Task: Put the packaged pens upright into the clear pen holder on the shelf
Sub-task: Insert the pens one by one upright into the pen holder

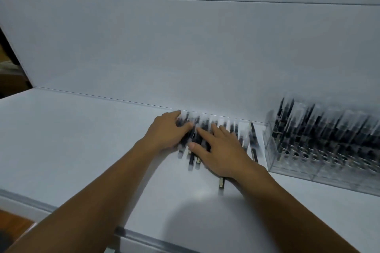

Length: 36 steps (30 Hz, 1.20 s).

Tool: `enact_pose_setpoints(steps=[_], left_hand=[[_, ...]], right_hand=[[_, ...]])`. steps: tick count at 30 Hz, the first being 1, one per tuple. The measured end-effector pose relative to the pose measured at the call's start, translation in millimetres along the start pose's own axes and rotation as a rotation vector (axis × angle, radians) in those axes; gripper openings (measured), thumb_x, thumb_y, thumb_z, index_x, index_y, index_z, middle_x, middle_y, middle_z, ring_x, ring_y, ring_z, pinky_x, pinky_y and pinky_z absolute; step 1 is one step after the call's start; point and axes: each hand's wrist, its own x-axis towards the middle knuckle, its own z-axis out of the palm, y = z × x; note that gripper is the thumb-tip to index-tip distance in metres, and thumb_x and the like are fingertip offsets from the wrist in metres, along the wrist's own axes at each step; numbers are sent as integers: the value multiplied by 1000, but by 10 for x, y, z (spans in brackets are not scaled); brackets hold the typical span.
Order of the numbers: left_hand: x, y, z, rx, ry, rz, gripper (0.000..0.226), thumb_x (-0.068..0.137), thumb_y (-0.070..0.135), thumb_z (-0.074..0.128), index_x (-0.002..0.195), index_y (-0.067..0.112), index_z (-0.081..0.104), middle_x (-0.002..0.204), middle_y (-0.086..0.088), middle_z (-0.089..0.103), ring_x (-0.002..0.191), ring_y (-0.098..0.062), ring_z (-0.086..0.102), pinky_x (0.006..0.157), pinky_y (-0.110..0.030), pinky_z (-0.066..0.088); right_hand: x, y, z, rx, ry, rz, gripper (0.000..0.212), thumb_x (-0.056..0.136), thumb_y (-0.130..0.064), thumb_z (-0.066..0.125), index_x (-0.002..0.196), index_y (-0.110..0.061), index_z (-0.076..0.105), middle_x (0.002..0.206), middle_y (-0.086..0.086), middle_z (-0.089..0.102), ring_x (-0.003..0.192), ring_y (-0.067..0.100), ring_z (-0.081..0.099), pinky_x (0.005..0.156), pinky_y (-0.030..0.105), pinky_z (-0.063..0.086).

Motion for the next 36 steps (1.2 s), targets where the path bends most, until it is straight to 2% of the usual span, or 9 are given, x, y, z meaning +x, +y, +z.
enact_pose_setpoints(steps=[3, 5, 9, 11, 15, 21, 26, 32, 36], left_hand=[[-46, -64, 123, 86, -79, 103, 57, 97, 51, 36, 148, 27, 32, 153, -3, 34, 143, -23, 24, 116, -43, 23], [-89, -138, 138, 126, -122, 128, 58, 97, 53, 29, 148, 27, 31, 151, -3, 35, 141, -25, 24, 115, -44, 23], [-292, -184, 92, 115, -146, 129, 69, 91, 66, 24, 146, 26, 35, 151, -3, 34, 141, -26, 26, 116, -45, 24], [-397, -150, 41, 47, -85, 132, 57, 96, 54, 37, 145, 25, 40, 149, 5, 39, 140, -16, 30, 116, -35, 24], [-527, -7, -132, -61, 35, 96, 39, 90, 44, 61, 120, 21, 62, 112, 14, 56, 108, -8, 53, 89, -26, 41], [-532, 31, -307, 24, 61, -81, 39, 78, 53, 71, 102, 23, 63, 98, 8, 64, 82, -6, 58, 66, -24, 44], [-563, 187, -283, 173, -63, -94, 35, 73, 56, 74, 86, 26, 60, 81, 11, 62, 74, -7, 59, 67, -27, 48], [-477, 401, -266, 397, -168, -81, 31, 81, 45, 69, 97, 23, 55, 86, 6, 57, 84, -15, 56, 68, -27, 45], [-464, 491, -269, 339, -187, -94, 22, 83, 32, 66, 97, 20, 54, 81, 5, 56, 86, -19, 58, 62, -25, 44]], right_hand=[[-74, -3, -11, 45, 10, -57, 67, 95, -67, 25, 154, -38, 12, 164, 3, 4, 151, 21, -3, 122, 41, 0], [-118, -7, -45, 60, 46, -65, 65, 97, -63, 30, 154, -33, 21, 163, 2, 12, 151, 19, 4, 120, 37, 4], [-137, -25, -75, 107, 204, -84, 48, 97, -58, 38, 132, -31, 57, 135, -4, 57, 131, 21, 44, 106, 37, 38], [-111, -31, -89, 119, 296, -70, 34, 96, -51, 48, 114, -31, 67, 112, -7, 68, 111, 20, 57, 89, 39, 51], [-105, -62, -113, 101, 320, 1, 24, 92, -40, 57, 109, -25, 64, 106, -2, 61, 97, 19, 58, 74, 33, 50], [-112, -59, -128, 26, 285, 49, 42, 88, -49, 56, 120, -22, 54, 116, 1, 52, 104, 21, 53, 83, 35, 49], [-205, -59, -242, -3, 264, 33, 43, 88, -57, 55, 118, -26, 53, 99, -7, 58, 87, 17, 53, 71, 30, 40], [-259, -86, -222, -17, 215, -27, 41, 87, -51, 58, 122, -29, 55, 78, -10, 56, 82, 16, 56, 66, 28, 39], [-227, -85, -189, 120, 186, -27, 38, 85, -43, 62, 120, -30, 57, 70, -11, 52, 79, 15, 56, 66, 28, 44]])
